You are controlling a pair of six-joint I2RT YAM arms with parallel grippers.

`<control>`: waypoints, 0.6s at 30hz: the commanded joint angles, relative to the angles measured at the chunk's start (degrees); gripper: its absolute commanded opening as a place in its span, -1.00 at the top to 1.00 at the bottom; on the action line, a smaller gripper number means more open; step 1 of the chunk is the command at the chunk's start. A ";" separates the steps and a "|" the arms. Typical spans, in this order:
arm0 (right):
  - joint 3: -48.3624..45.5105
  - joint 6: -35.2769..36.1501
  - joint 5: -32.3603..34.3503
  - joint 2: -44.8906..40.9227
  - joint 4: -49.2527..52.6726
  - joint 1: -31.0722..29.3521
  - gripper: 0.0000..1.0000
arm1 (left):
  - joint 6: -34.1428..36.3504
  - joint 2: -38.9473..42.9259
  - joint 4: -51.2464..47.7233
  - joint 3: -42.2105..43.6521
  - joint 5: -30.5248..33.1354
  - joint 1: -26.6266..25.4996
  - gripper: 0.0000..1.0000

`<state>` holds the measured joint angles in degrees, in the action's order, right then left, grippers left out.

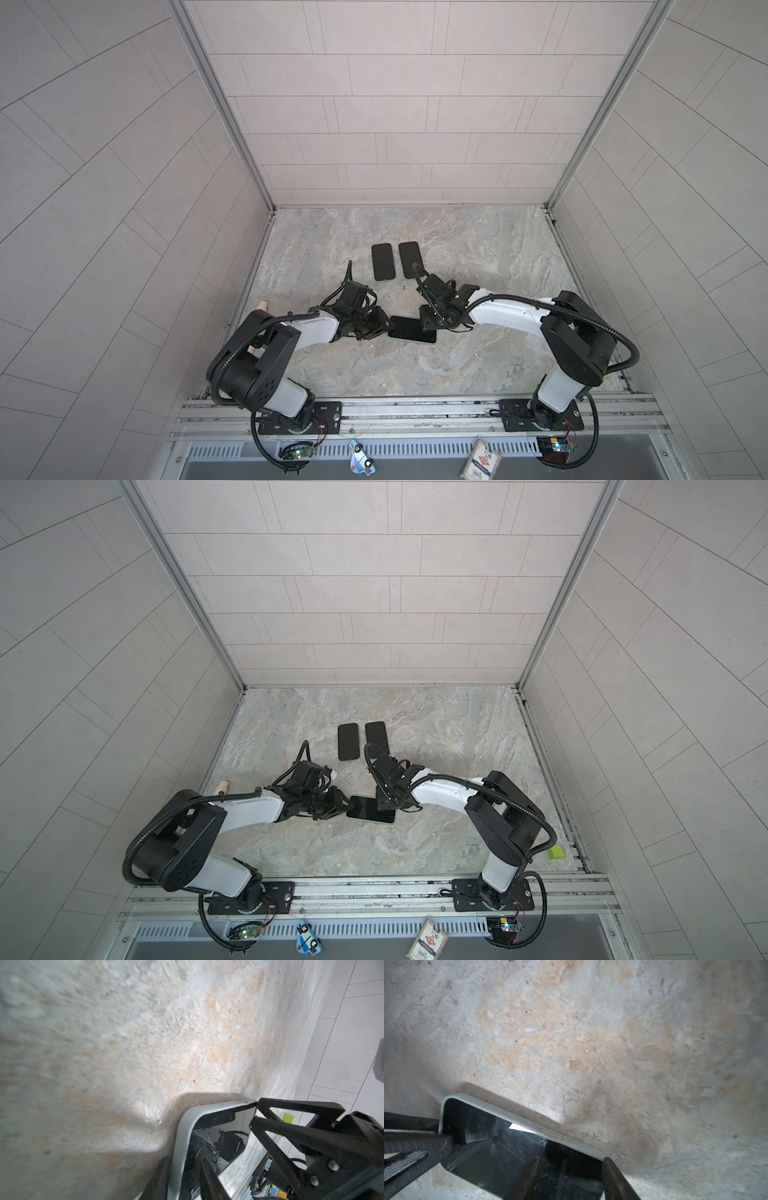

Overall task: Put the phone into the phone case
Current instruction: 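Open the left gripper and lift it off the case's near end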

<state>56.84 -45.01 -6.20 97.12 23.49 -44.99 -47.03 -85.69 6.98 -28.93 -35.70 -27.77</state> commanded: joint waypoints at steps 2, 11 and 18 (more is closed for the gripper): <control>-0.76 0.66 1.54 2.42 3.47 0.31 -0.06 | -0.52 3.09 0.87 1.29 0.54 -0.09 0.33; 0.28 2.30 1.77 1.05 3.10 0.43 -0.47 | -1.05 11.82 1.32 4.84 3.40 0.48 0.33; -0.02 2.74 0.65 -0.06 1.43 1.13 -0.51 | -1.51 23.49 -0.35 8.16 8.55 0.52 0.33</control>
<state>57.67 -43.03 -7.51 97.25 23.00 -44.93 -48.03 -65.60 6.70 -22.09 -30.48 -27.62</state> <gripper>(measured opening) 0.754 0.335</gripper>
